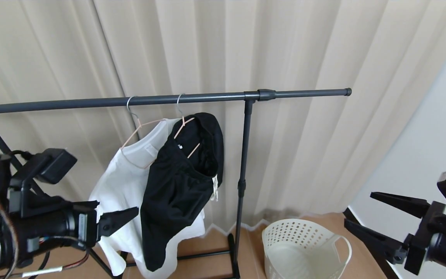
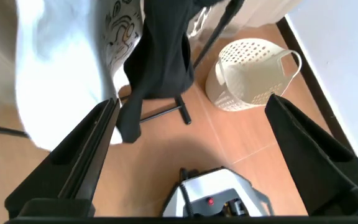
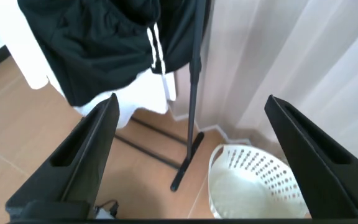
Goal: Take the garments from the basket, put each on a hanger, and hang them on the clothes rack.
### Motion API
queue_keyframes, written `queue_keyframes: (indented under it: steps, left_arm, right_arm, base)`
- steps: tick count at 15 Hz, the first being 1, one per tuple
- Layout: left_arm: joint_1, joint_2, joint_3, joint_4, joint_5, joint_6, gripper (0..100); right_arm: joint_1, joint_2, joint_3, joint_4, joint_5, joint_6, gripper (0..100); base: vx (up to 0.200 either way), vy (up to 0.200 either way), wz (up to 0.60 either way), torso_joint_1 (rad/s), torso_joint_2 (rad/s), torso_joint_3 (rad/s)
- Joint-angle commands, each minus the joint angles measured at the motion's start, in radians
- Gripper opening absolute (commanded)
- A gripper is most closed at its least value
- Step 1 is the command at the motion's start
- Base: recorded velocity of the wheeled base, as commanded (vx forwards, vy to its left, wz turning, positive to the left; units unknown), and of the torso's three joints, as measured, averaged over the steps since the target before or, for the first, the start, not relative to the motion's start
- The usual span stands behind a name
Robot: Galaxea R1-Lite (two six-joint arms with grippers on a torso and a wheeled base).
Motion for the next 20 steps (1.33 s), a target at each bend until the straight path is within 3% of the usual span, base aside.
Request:
queue_keyframes:
  steps: [1, 5, 8, 10, 14, 18, 20]
  left_arm:
    - [-0.002, -0.218, 0.157, -0.006, 0.000, 0.017, 100]
    - [0.006, -0.404, 0.295, -0.001, 0.005, 0.035, 100]
    - [0.008, -0.506, 0.356, 0.011, 0.019, 0.037, 100]
    - [0.008, -0.563, 0.425, 0.012, 0.051, 0.037, 100]
    - [0.029, -0.698, 0.531, 0.014, 0.051, 0.038, 100]
    - [0.052, -0.835, 0.523, 0.147, 0.057, 0.037, 100]
    - [0.057, -0.911, 0.520, 0.163, 0.061, 0.037, 100]
  right_arm:
    - [0.040, -0.187, 0.064, 0.092, -0.056, -0.001, 100]
    - [0.054, -0.376, 0.152, 0.204, -0.140, -0.001, 100]
    - [0.050, -0.525, 0.195, 0.334, -0.160, -0.001, 100]
    - [0.040, -0.677, 0.198, 0.506, -0.192, -0.001, 100]
    - [0.027, -0.894, 0.201, 0.727, -0.220, -0.001, 100]
    - [-0.102, -0.951, 0.199, 0.730, -0.218, -0.001, 100]
    - [-0.158, -0.993, 0.199, 0.731, -0.218, -0.001, 100]
  base:
    - [0.000, 0.000, 0.00, 0.000, 0.00, 0.000]
    - [0.000, 0.000, 0.00, 0.000, 0.00, 0.000]
    - [0.000, 0.000, 0.00, 0.000, 0.00, 0.000]
    - [0.000, 0.000, 0.00, 0.000, 0.00, 0.000]
    - [0.000, 0.000, 0.00, 0.000, 0.00, 0.000]
    - [0.000, 0.000, 0.00, 0.000, 0.00, 0.000]
    - [0.000, 0.000, 0.00, 0.000, 0.00, 0.000]
